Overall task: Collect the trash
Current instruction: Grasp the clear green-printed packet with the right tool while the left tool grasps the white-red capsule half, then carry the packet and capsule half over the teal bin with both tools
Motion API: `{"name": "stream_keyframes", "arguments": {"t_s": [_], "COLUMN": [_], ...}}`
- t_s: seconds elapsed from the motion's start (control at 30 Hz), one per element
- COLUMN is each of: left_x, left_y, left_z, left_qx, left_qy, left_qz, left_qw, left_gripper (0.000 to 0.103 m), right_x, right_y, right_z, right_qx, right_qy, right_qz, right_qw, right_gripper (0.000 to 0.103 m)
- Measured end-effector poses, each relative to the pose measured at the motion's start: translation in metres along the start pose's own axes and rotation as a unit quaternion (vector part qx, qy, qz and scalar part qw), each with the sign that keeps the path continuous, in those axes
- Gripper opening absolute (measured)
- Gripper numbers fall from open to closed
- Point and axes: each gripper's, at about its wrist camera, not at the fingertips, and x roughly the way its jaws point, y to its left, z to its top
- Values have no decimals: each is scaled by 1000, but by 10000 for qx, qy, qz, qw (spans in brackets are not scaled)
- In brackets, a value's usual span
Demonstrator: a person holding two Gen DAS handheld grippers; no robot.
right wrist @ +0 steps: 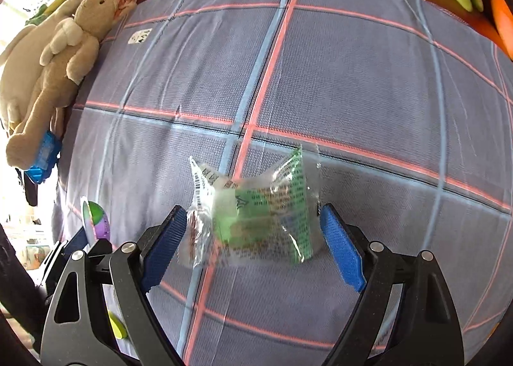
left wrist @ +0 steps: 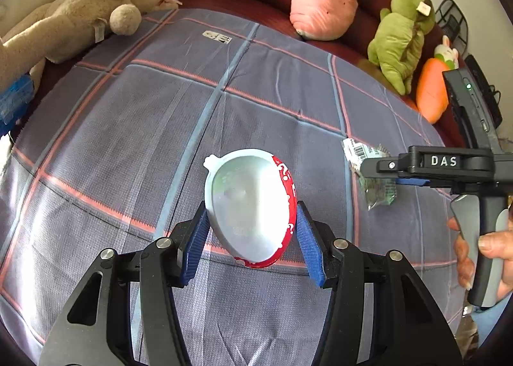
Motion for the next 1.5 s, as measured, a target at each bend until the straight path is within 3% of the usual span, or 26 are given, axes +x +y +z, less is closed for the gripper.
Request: {"name": "stream_keyframes", "arguments": {"t_s": [0.13,0.17,0.27,0.4,0.7,1.0,1.5], "left_x": [6,6,8,8,-3,-15,-8], "left_y": [-4,-5,-10,-19,-50,-124,-289], "left_z": [2,2,1,-2,-11,-33,-105], "left_qx": [27,21,30,93,319,919,2118], "left_qy": [16,16,16,32,27,39,411], "left_qz": [-24,-42,-85,-141,-330,-703,-1323], "left_qw": [10000,10000,10000,9999,9989,9933,9674], "left_gripper": [54,54,54,54,54,54,54], "right_x": [6,5,1,-1,-46,-97,-178], "right_y": [-1,0,2,4,-25,-88,-242], "right_z": [-1,-3,-9,-18,-46,-108,-240], "right_qx": [-47,-82,-129,-210,18,477,1687], "right_qy": [-93,-137,-169,-138,-491,-839,-1408], "right_qz": [63,82,277,248,266,58,-41], "right_qw": [9999,9998,9994,9994,9984,9953,9756], "right_gripper": [80,76,49,46,47,48,52]}}
